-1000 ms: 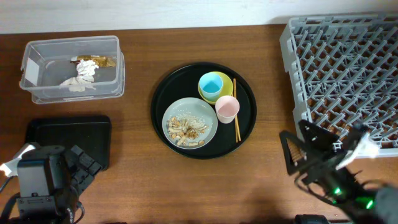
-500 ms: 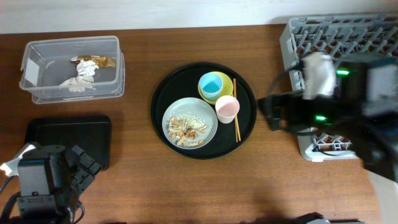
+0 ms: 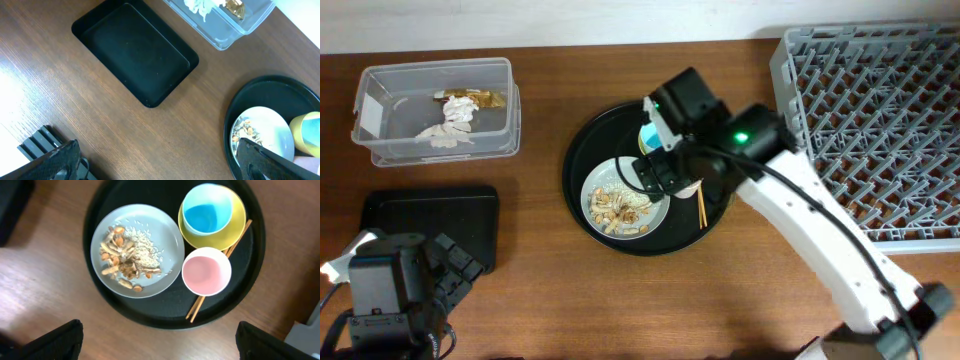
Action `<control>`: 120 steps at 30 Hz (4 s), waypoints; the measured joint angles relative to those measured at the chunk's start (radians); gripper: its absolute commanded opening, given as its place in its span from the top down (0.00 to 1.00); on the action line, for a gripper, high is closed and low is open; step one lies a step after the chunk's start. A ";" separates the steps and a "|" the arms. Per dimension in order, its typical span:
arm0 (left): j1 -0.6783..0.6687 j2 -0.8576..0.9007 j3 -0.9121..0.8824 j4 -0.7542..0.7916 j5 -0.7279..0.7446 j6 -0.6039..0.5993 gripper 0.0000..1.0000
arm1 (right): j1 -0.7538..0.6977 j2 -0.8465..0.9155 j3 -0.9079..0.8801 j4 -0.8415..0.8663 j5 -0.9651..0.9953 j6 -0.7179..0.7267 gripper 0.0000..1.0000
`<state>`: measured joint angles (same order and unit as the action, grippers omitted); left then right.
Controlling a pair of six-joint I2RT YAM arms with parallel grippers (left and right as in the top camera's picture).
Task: Sort waste into correct bins and load items into the dishwasher rack
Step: 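Reach the right gripper over the tray to the pink cup, then grasp the pink cup with the right gripper and lift it toward the rack, then place the pink cup upside down in the dish rack and release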
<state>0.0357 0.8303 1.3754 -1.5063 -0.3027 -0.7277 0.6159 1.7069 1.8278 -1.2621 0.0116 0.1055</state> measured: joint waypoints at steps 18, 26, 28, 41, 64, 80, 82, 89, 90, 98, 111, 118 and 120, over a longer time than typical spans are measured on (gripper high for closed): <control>0.000 0.000 0.000 0.000 0.000 0.000 0.01 | 0.000 0.360 0.000 0.063 0.130 0.095 0.42; 0.000 0.000 0.000 0.000 0.000 0.000 0.01 | -0.005 0.393 0.000 0.086 0.155 0.105 0.51; 0.000 0.000 0.000 0.000 0.000 0.000 0.01 | -0.010 0.393 0.000 0.086 0.161 0.104 0.54; 0.000 0.000 0.000 0.000 0.000 0.000 0.01 | -0.057 0.396 -0.045 0.124 0.087 0.105 0.59; 0.000 0.000 0.000 0.000 0.000 0.000 0.01 | -0.059 0.299 -0.067 0.057 0.050 0.116 0.96; 0.000 0.000 0.000 0.000 0.000 0.000 0.01 | -0.758 -0.106 0.064 0.067 -0.161 0.047 0.96; 0.000 0.000 0.000 0.000 0.000 0.000 0.01 | -0.869 -0.086 0.064 0.094 -0.260 0.031 0.96; 0.000 0.000 0.000 0.000 0.000 0.000 0.01 | -1.190 0.140 0.056 0.336 -0.832 -0.078 0.96; 0.000 0.000 0.000 0.001 0.000 0.000 0.01 | -1.212 0.179 0.055 0.391 -0.914 -0.084 0.96; 0.000 0.000 0.000 0.000 0.000 0.000 0.01 | -1.319 0.469 0.047 0.912 -1.321 0.129 0.96; 0.000 0.000 0.000 0.000 0.000 0.000 0.01 | -1.387 0.583 0.047 1.005 -1.355 0.444 0.96; 0.000 0.000 0.000 0.000 0.000 0.000 0.01 | -1.385 0.588 0.047 1.017 -1.356 0.444 0.96; 0.000 0.000 0.000 0.000 0.000 0.000 0.01 | -1.376 0.599 0.048 1.018 -1.355 0.446 0.96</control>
<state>0.0357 0.8303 1.3750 -1.5059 -0.3027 -0.7277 -0.7601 2.3058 1.8755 -0.2443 -1.3437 0.5510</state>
